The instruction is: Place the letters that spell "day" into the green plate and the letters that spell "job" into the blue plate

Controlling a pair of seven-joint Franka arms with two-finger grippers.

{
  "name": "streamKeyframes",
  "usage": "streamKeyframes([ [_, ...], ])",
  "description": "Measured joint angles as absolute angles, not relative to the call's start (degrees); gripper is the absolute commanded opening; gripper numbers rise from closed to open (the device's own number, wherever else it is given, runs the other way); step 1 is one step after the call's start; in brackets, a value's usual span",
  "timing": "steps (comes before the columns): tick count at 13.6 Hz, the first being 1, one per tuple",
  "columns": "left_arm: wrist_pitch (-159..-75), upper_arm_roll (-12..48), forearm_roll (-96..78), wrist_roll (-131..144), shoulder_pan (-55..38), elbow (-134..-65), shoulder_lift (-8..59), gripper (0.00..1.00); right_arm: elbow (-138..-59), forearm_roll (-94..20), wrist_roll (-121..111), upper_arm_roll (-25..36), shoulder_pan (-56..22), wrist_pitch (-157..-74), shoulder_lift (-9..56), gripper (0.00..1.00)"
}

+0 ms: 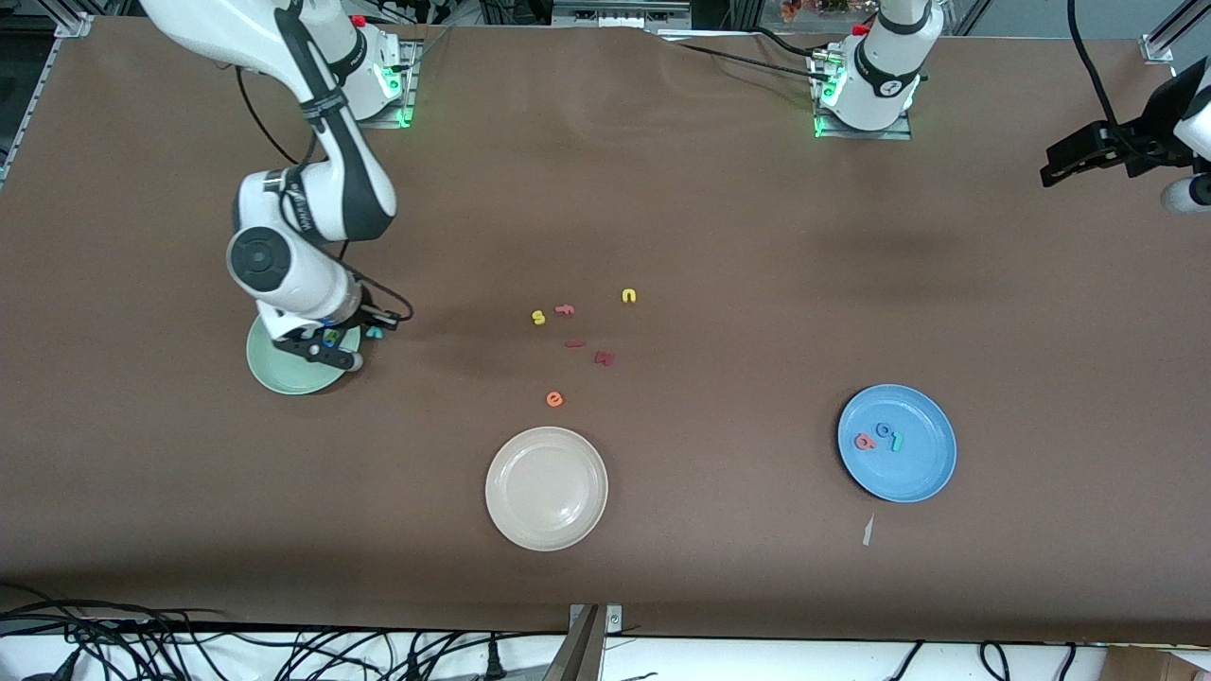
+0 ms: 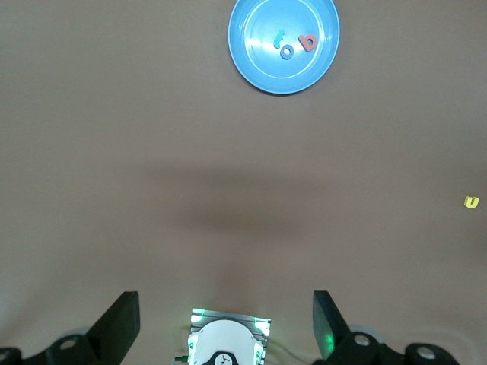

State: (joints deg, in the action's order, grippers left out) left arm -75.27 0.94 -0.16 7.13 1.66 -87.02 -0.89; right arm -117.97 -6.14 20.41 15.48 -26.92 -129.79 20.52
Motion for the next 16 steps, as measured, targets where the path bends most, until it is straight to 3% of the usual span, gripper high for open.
streamKeyframes([
  [2,-75.3,-0.3,-0.2,7.1,0.3,-86.4,-0.1,1.00,-118.0,-6.0,10.5,19.2,-26.3,-129.7,21.1,0.08],
  [3,-75.3,-0.3,-0.2,7.1,0.0,-86.3,0.1,1.00,-118.0,-6.0,5.7,20.4,-25.5,-129.7,21.6,0.30],
  [4,-75.3,-0.3,-0.2,7.1,-0.1,-86.2,0.2,1.00,-118.0,-6.0,2.3,20.9,-24.4,-129.8,22.1,0.86],
  [5,-75.3,-0.3,-0.2,7.1,-0.1,-86.0,0.3,1.00,-117.9,-6.0,0.1,21.0,-23.3,-129.8,22.6,1.00],
  [8,-75.3,-0.6,-0.2,7.1,-0.1,-85.8,0.4,1.00,-116.0,-6.0,-1.2,20.6,-23.0,-128.3,23.0,1.00],
  [12,-75.4,-1.1,-0.2,7.1,0.0,-85.7,0.4,1.00,-105.6,-6.1,-1.0,20.2,-24.8,-112.6,22.6,1.00],
  [16,-75.4,-1.1,-0.2,7.1,0.0,-85.6,0.5,1.00,-98.5,-6.1,-0.8,20.1,-27.5,-103.8,22.6,1.00],
])
